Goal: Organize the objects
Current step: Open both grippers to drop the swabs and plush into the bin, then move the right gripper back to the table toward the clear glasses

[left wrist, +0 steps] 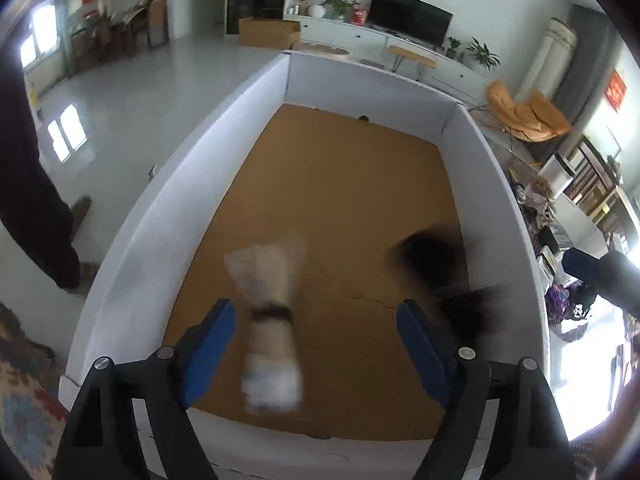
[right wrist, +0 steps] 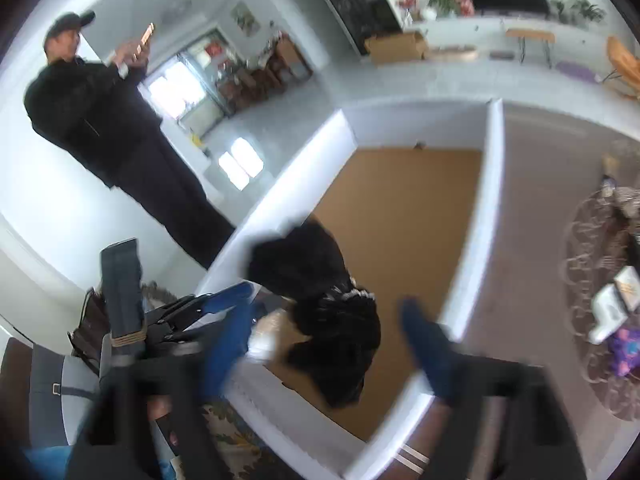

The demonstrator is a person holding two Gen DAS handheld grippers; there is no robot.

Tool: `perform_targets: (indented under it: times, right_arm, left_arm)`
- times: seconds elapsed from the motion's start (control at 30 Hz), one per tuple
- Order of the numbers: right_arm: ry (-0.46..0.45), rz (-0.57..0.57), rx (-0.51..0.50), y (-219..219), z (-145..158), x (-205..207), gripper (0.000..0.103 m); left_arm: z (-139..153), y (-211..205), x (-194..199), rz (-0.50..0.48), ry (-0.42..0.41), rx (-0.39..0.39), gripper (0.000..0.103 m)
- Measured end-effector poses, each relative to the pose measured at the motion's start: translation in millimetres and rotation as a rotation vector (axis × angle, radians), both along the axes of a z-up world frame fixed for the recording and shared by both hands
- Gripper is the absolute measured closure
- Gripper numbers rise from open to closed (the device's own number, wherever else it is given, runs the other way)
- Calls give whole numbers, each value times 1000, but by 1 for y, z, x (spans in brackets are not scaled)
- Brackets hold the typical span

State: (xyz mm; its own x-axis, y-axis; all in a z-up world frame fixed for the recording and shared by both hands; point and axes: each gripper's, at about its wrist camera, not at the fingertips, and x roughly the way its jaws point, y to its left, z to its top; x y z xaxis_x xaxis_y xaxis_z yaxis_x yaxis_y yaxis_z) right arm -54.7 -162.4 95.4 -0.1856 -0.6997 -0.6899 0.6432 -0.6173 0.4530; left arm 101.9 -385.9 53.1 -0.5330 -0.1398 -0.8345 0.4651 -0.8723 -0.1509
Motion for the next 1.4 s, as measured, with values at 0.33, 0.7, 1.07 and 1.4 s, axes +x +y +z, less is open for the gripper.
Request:
perform_targets:
  times: [0.33, 0.7, 1.07, 1.4]
  right_arm:
    - [286, -369, 161, 177, -44, 26, 8]
    - [209, -785, 414, 380, -132, 50, 8]
    - [187, -795, 390, 373, -133, 46, 8]
    - [158, -817, 368, 381, -136, 43, 8]
  left_arm:
    - [44, 131, -11, -321, 173, 9, 21]
    - [-51, 334, -74, -699, -16, 77, 0]
    - [-92, 345, -120, -610, -46, -154, 0]
    - [-93, 346, -124, -613, -4, -155, 0]
